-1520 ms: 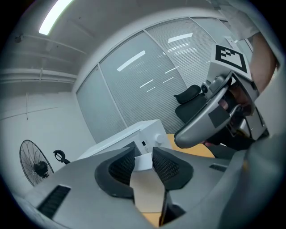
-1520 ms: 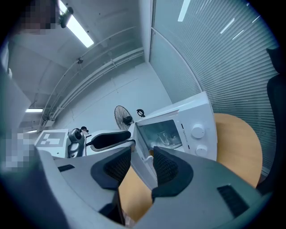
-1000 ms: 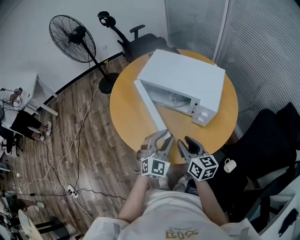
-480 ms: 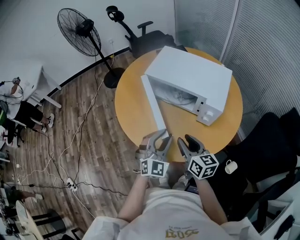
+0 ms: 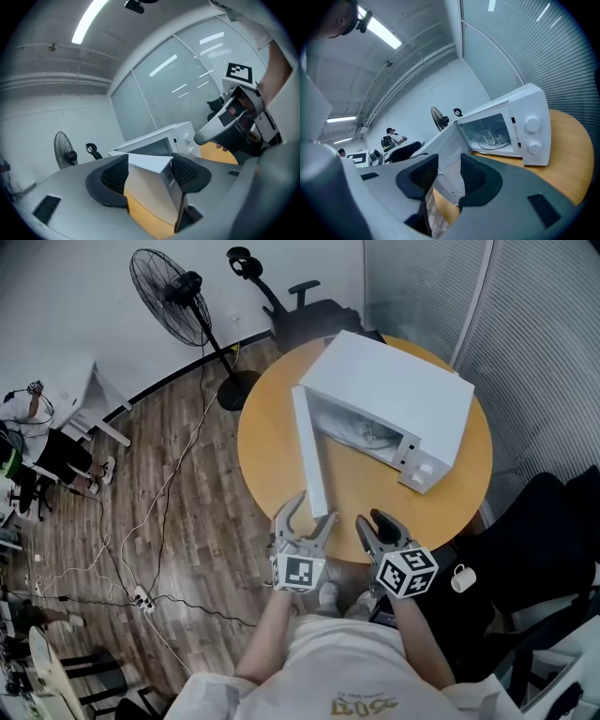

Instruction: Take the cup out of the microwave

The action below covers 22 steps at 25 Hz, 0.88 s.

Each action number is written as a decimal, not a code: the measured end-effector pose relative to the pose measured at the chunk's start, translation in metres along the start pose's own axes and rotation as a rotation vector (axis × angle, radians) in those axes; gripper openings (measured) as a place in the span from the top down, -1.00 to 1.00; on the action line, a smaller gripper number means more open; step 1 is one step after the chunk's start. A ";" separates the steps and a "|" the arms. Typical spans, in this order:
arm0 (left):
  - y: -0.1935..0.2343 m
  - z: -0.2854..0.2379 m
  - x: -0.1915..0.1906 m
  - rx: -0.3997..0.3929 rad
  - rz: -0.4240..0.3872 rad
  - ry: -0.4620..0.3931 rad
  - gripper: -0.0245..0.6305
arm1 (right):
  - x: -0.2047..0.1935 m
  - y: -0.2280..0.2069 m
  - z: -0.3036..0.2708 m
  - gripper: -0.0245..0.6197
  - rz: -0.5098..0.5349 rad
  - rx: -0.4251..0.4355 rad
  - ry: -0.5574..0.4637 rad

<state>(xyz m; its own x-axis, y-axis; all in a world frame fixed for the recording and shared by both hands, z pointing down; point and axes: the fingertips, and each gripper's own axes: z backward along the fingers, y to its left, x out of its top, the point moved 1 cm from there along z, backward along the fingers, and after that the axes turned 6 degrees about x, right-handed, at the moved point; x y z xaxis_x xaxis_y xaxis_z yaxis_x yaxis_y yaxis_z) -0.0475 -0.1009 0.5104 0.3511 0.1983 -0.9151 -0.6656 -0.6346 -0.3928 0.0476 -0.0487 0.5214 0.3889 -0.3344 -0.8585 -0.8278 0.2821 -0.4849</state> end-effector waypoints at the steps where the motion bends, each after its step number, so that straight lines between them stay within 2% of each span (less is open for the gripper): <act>1: 0.002 0.001 -0.002 0.009 0.021 0.004 0.02 | 0.000 0.000 0.000 0.47 -0.001 0.003 0.002; 8: 0.015 0.009 -0.012 0.050 0.173 0.044 0.04 | 0.000 0.004 0.000 0.48 -0.003 0.020 0.008; 13: 0.018 0.014 -0.019 0.049 0.283 0.059 0.25 | -0.001 0.002 0.001 0.48 -0.002 0.022 0.013; 18: 0.025 0.019 -0.024 0.078 0.338 0.076 0.28 | 0.000 0.002 0.001 0.48 0.008 0.030 0.020; 22: 0.030 0.024 -0.029 0.123 0.370 0.091 0.32 | 0.003 0.001 -0.001 0.48 0.056 0.034 0.038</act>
<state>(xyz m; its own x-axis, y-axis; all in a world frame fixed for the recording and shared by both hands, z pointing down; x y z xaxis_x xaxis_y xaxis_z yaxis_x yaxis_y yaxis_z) -0.0933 -0.1080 0.5227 0.1260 -0.0972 -0.9872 -0.8297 -0.5559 -0.0512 0.0475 -0.0501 0.5190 0.3262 -0.3507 -0.8778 -0.8336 0.3311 -0.4421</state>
